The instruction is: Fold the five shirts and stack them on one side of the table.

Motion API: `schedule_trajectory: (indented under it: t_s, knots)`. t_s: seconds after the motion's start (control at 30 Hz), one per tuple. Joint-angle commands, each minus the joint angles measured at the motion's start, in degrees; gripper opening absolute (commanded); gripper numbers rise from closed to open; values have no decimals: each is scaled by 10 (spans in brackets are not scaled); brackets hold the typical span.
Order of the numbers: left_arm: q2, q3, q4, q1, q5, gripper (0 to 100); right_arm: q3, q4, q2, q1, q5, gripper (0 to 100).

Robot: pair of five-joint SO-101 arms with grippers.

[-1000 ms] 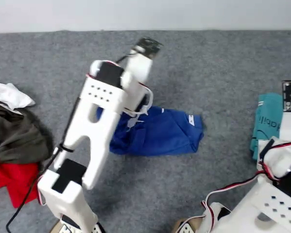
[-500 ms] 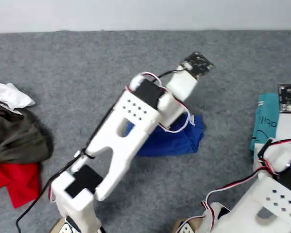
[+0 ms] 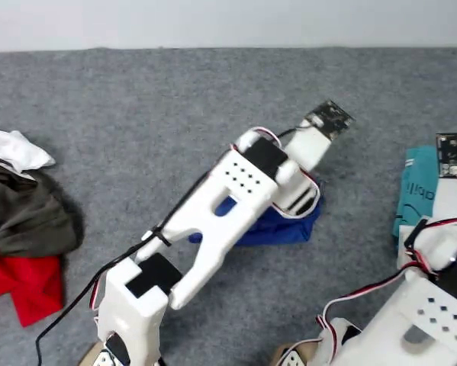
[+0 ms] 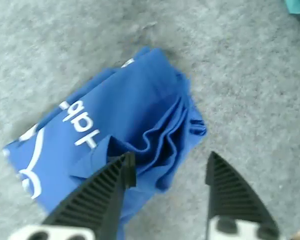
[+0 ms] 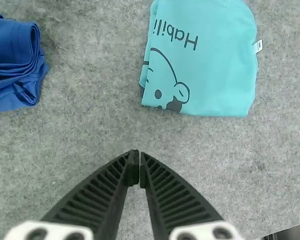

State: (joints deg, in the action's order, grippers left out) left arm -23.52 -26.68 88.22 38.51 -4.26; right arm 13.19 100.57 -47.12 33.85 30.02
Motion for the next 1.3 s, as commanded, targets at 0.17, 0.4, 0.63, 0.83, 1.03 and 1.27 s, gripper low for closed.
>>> schedule_trajectory:
  t_s: [0.17, 0.4, 0.63, 0.83, 1.03, 1.27]
  knots:
    - [4, -130, 109, -108, 58, 170, -4, 20, -7, 7, 2, 9]
    - [4, -37, 80, -179, 118, 14, -4, 20, -7, 7, 1, 9]
    - [4, 86, 35, -132, 133, 14, -4, 20, -7, 7, 1, 9]
    - [11, 122, 61, -19, 133, 13, -4, 20, -7, 7, 1, 9]
    - [11, 122, 105, 47, 130, 13, -4, 20, -7, 7, 1, 9]
    - [53, 121, 118, 28, 132, 13, -4, 20, -7, 7, 1, 9]
